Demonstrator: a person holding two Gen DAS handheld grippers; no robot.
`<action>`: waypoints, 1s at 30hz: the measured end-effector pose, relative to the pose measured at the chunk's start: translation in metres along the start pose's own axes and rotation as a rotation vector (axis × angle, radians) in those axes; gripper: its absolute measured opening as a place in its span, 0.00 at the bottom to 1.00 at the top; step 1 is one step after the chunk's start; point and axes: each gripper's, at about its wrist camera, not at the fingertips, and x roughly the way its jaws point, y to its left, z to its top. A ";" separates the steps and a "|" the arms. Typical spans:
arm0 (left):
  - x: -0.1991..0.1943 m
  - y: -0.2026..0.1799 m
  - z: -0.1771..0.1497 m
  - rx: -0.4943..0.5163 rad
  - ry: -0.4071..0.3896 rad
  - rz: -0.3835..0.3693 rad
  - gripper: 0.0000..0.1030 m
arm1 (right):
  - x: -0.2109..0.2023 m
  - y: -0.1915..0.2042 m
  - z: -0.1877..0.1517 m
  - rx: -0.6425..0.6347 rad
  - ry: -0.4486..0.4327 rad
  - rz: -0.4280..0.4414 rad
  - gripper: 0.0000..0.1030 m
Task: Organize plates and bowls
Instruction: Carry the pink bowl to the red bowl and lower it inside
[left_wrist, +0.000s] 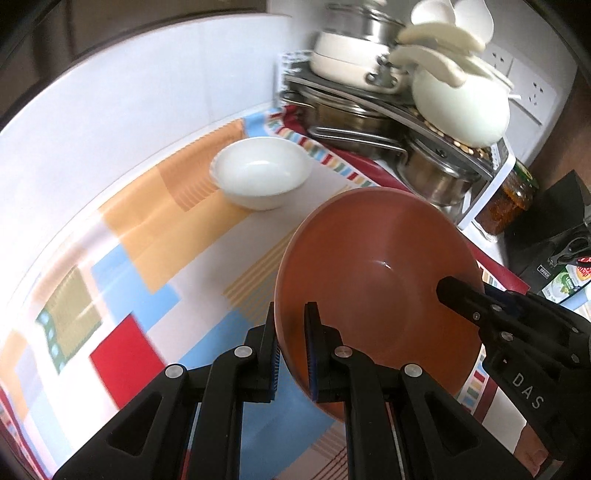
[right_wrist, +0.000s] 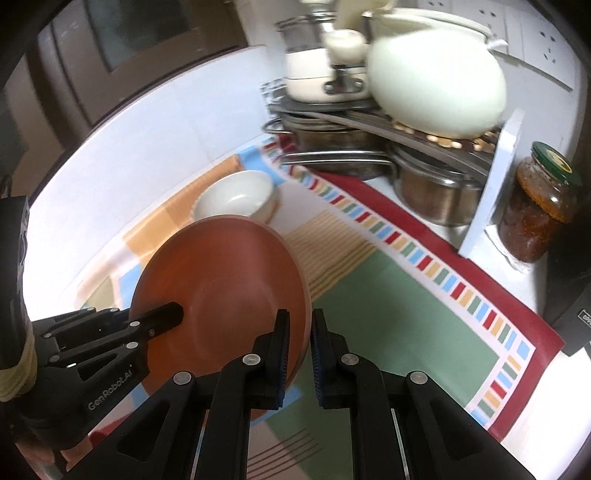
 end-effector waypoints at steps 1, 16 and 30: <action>-0.006 0.005 -0.005 -0.016 -0.007 0.003 0.13 | -0.002 0.004 -0.002 -0.010 -0.001 0.007 0.12; -0.069 0.069 -0.082 -0.184 -0.048 0.050 0.13 | -0.035 0.079 -0.048 -0.159 0.014 0.096 0.12; -0.105 0.110 -0.144 -0.270 -0.043 0.045 0.13 | -0.060 0.134 -0.092 -0.231 0.024 0.130 0.12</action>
